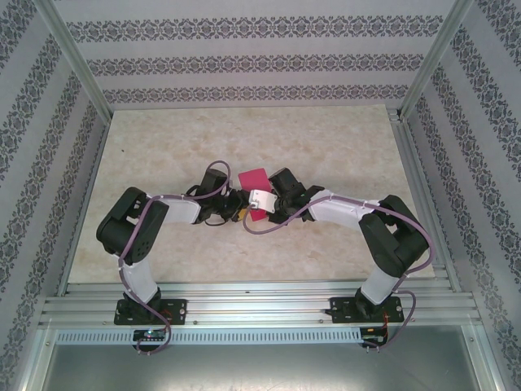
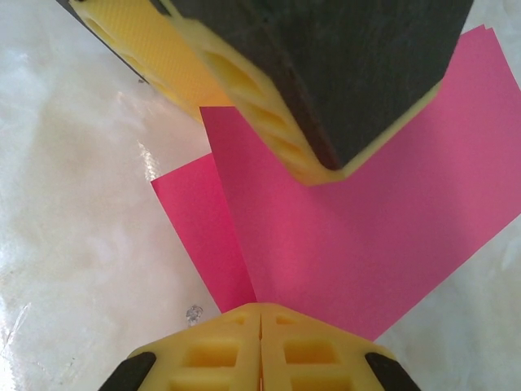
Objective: Fold a paper plane with a square sheet of paper (pick it up from the middle)
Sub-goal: Fold the triangle a second time at the center of the table.
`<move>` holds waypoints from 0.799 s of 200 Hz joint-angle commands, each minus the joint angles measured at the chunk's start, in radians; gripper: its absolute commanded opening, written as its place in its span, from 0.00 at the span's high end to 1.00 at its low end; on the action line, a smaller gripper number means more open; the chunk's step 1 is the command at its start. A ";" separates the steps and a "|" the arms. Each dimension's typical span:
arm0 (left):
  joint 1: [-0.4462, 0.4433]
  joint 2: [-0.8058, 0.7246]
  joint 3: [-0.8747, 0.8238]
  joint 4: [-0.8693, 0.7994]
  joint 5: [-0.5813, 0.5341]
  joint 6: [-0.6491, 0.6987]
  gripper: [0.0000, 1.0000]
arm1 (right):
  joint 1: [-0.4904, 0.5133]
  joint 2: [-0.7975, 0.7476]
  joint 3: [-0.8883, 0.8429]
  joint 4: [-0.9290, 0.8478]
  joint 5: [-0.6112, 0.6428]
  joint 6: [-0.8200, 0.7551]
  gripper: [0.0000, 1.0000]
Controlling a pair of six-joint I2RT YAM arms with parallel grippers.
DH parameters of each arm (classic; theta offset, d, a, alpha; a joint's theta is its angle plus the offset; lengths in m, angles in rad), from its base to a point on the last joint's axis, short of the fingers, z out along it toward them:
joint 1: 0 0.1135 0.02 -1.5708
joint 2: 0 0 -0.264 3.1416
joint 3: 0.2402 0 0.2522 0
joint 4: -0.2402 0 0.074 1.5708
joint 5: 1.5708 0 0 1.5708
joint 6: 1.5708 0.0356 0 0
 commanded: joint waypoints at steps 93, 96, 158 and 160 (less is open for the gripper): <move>-0.020 0.025 0.050 0.006 -0.008 -0.006 0.82 | 0.012 -0.019 0.002 -0.001 -0.037 -0.029 0.75; -0.021 0.024 0.049 0.005 -0.008 -0.006 0.82 | 0.015 -0.019 0.003 -0.002 -0.039 -0.032 0.75; -0.021 0.033 0.053 0.014 0.002 -0.020 0.83 | 0.054 -0.007 0.032 -0.016 -0.086 -0.009 0.63; -0.020 0.034 0.051 0.015 0.002 -0.020 0.83 | 0.054 -0.005 0.035 -0.018 -0.086 -0.007 0.63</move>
